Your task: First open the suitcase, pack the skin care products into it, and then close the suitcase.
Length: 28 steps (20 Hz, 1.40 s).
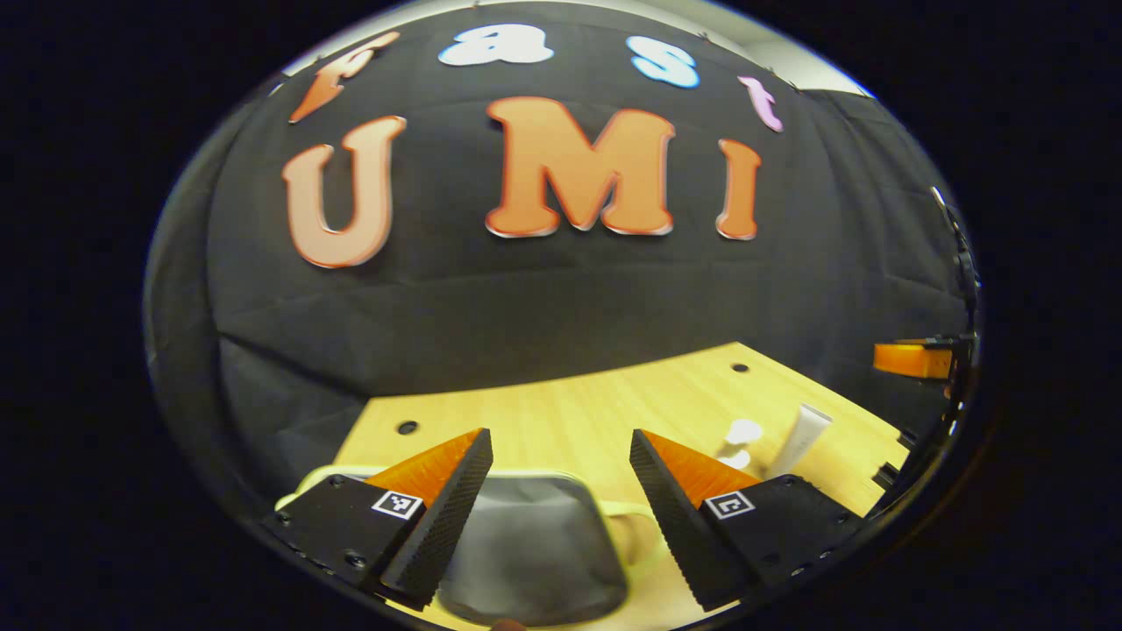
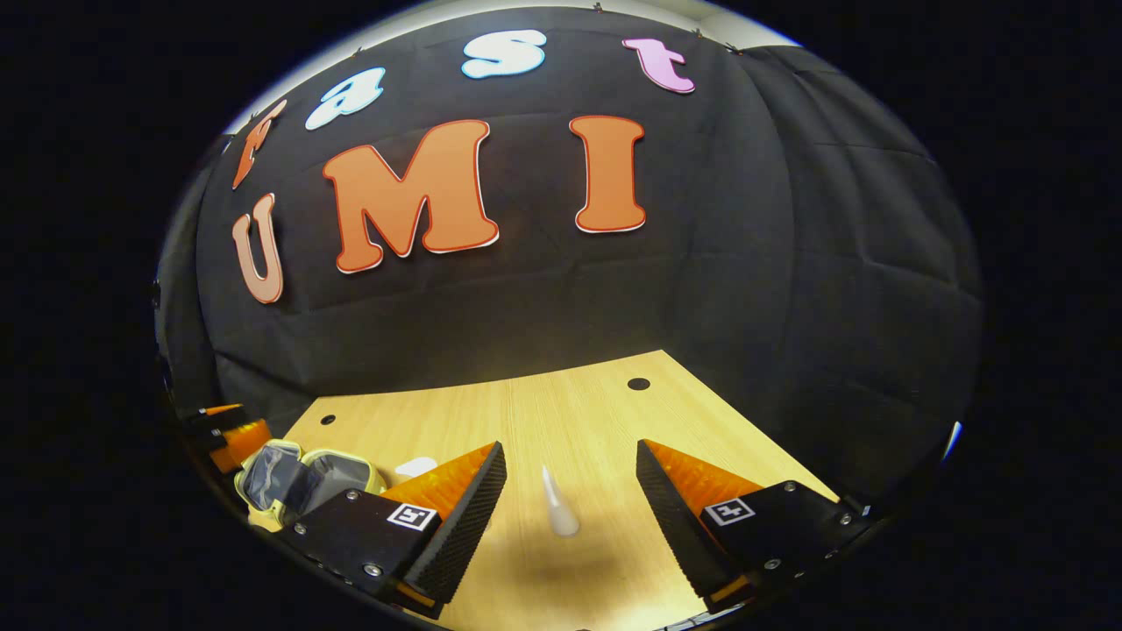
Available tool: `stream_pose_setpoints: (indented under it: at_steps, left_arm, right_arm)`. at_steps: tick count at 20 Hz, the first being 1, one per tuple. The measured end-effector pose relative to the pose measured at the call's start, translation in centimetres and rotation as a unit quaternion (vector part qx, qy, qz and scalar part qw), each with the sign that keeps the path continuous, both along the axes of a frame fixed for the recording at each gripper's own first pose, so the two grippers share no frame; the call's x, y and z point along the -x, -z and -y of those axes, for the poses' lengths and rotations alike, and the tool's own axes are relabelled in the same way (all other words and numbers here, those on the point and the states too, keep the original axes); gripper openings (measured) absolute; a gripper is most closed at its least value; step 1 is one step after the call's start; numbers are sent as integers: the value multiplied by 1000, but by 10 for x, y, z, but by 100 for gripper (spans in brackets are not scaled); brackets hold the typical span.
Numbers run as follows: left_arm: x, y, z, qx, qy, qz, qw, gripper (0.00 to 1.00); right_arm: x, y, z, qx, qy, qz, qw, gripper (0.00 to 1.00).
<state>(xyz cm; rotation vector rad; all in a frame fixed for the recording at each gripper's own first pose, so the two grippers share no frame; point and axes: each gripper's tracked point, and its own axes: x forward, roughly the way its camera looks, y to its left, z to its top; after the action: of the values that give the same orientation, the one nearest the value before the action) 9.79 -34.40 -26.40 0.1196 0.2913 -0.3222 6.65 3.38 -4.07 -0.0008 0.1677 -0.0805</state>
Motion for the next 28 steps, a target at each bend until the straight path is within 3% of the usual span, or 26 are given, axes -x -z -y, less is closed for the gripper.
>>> stream_pose_setpoints:
  at_steps: [2,3,5,9,17,24,25,28]
  left_arm:
    - [17,31,41,-6,27,-20,999,100]
    - [19,44,57,-9,34,-25,999,100]
    - [22,73,86,-28,48,-35,998,100]
    - [21,117,109,-68,61,-56,994,100]
    - [-30,159,139,-69,19,-55,996,99]
    - [-53,170,165,-68,25,-49,996,99]
    - [-52,167,169,-63,28,-45,997,98]
    - [-50,161,170,-38,23,-57,997,64]
  right_arm:
    - [-6,9,14,9,-10,-11,1000,100]
    - [-9,13,22,15,-14,-17,1000,95]
    - [-13,22,35,22,-20,-27,999,95]
    - [-14,37,51,19,-23,-38,999,95]
    - [-4,71,78,23,-6,-70,997,96]
    - [0,102,65,24,-27,-97,995,96]
    - [-1,106,57,28,-40,-101,994,96]
    - [-6,124,36,45,-75,-116,989,96]
